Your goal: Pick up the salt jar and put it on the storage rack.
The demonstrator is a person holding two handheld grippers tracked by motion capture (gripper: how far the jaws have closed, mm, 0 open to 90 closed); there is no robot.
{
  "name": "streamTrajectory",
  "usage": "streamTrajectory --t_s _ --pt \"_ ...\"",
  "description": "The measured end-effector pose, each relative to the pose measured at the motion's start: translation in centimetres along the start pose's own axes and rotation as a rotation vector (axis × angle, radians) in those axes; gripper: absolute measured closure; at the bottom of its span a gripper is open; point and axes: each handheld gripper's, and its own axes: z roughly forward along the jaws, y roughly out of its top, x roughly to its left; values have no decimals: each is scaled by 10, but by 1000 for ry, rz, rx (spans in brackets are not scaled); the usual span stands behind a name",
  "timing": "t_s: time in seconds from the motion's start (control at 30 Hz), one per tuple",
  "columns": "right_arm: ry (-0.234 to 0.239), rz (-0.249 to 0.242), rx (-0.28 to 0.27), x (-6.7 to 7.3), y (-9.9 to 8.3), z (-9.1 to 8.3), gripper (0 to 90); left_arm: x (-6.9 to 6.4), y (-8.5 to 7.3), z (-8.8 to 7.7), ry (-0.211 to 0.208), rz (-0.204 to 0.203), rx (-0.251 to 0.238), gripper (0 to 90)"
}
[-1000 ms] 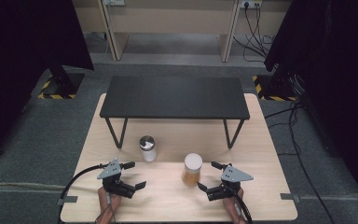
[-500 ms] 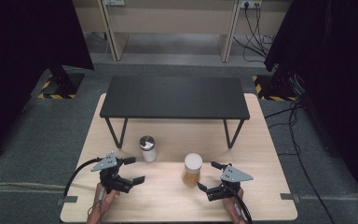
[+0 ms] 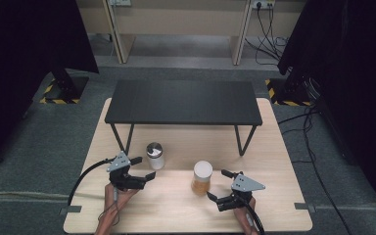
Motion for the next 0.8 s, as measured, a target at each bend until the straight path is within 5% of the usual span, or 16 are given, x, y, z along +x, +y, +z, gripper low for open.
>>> streamTrajectory --t_s 0.23,0.43,0.8 --pt "10 -7 3 -1 1 1 15 -10 9 26 99 29 33 102" --pt "10 -10 3 -1 1 1 15 -14 10 42 140 35 45 123" --pt "12 -15 9 0 2 1 15 -9 9 57 147 52 63 266"
